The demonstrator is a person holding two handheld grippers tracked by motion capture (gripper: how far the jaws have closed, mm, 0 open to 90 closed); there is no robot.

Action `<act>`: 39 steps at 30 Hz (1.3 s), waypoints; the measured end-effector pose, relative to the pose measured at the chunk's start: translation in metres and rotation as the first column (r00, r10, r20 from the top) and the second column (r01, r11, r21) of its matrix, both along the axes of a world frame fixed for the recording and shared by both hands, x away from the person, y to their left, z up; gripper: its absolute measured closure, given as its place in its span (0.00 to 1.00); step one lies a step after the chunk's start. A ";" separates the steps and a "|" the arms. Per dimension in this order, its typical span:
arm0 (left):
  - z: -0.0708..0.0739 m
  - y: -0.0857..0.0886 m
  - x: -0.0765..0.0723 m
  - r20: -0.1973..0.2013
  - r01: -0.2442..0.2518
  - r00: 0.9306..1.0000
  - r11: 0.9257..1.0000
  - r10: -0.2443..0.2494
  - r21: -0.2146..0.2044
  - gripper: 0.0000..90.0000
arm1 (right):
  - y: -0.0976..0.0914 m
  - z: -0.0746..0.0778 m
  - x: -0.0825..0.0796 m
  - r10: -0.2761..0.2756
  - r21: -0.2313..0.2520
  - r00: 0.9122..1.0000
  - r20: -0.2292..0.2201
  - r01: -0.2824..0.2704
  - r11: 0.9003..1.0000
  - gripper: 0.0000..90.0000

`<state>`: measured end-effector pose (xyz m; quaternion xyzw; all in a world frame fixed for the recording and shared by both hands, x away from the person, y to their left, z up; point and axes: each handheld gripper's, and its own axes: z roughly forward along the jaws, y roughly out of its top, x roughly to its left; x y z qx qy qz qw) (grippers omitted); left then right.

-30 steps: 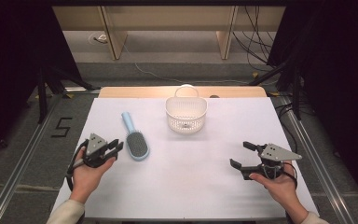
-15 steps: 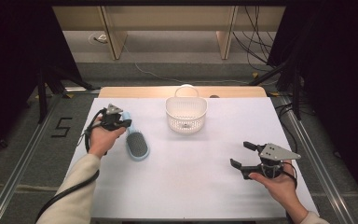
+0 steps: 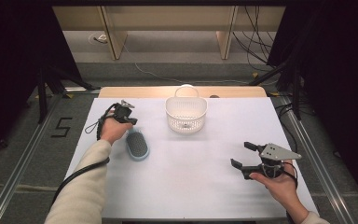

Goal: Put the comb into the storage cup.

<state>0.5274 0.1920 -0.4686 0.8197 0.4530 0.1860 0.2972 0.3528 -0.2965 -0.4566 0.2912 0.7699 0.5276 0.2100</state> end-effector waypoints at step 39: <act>-0.004 0.034 -0.046 -0.218 -0.132 0.963 0.984 0.156 0.124 1.00 | 0.001 -0.002 -0.001 -0.003 -0.014 0.999 -0.041 0.003 1.000 0.19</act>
